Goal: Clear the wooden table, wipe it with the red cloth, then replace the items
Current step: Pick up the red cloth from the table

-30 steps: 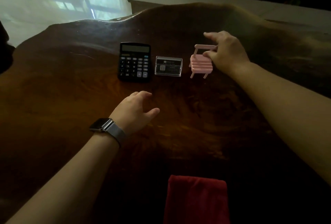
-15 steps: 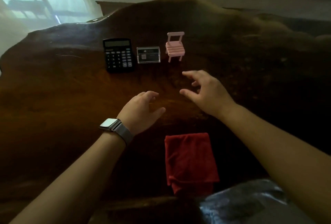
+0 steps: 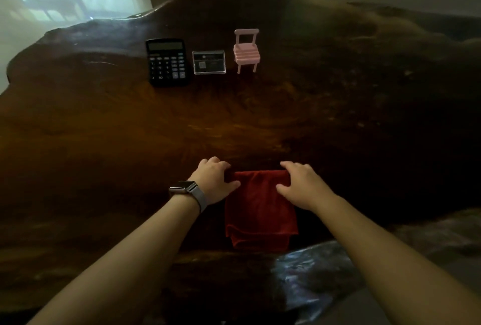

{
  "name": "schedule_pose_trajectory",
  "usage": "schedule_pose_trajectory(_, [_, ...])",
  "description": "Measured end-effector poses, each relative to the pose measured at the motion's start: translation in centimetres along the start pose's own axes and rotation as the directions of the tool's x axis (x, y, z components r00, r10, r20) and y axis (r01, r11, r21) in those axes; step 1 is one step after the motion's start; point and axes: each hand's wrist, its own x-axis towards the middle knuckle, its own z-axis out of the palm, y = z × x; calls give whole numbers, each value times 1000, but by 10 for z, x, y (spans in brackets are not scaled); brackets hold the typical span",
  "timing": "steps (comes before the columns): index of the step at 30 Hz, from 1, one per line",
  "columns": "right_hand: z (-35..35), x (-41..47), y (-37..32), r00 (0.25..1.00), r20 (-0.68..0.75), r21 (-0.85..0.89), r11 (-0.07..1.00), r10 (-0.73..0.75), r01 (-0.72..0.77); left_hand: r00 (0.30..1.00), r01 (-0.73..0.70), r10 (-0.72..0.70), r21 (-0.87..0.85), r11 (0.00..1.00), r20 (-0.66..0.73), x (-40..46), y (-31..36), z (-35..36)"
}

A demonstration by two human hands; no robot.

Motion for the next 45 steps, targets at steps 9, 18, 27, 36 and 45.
schedule_pose_trajectory(9, [6, -6, 18, 999, 16, 323, 946, -28, 22, 997, 57, -41, -293, 954, 61, -12, 10, 1])
schedule_pose_trajectory(18, [-55, -57, 13, 975, 81, 767, 638, -205, 70, 999, 43, 0, -797, 603, 54, -88, 33, -44])
schedule_pose_trajectory(27, [-140, -129, -43, 883, 156, 893, 445, -443, 65, 983, -119, -121, -984, 133, -136, -197, 74, -104])
schedule_pose_trajectory(36, [-118, -181, -167, 751, 267, 923, 384, -603, -20, 944, -236, -270, -961, -146, -191, -334, 21, -109])
schedule_pose_trajectory(45, [-4, -245, -345, 600, 398, 881, 472, -694, -39, 885, -374, -376, -901, -220, -275, -510, -114, -79])
